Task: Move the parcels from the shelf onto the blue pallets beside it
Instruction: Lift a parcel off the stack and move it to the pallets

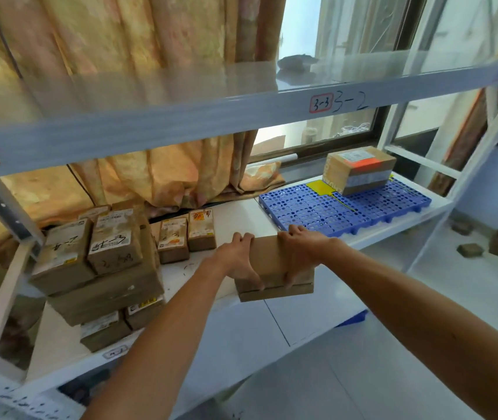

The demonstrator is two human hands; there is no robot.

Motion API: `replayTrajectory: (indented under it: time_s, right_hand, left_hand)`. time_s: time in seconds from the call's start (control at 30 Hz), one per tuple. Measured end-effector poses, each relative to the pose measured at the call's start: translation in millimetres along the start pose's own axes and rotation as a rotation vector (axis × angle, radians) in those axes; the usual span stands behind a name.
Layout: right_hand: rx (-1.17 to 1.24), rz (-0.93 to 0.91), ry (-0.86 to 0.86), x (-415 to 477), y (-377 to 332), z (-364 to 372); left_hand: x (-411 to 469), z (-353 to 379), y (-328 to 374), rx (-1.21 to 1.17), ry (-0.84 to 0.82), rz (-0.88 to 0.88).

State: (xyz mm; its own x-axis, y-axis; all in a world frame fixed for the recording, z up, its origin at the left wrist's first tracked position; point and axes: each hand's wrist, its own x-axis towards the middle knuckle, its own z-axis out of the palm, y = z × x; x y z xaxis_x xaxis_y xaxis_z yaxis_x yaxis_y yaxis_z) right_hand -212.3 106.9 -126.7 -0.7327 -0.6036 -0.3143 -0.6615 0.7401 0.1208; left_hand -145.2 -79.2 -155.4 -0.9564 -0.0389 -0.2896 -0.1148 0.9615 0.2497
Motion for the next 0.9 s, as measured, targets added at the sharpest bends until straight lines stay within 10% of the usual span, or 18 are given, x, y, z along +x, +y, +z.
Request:
replayTrajectory:
  time_s: [0.9]
  right_hand:
    - [0.149,0.266,0.026,-216.1,361.9,87.4]
  left_hand:
    - [84.8,46.8,413.1,0.169,0.097,0.281]
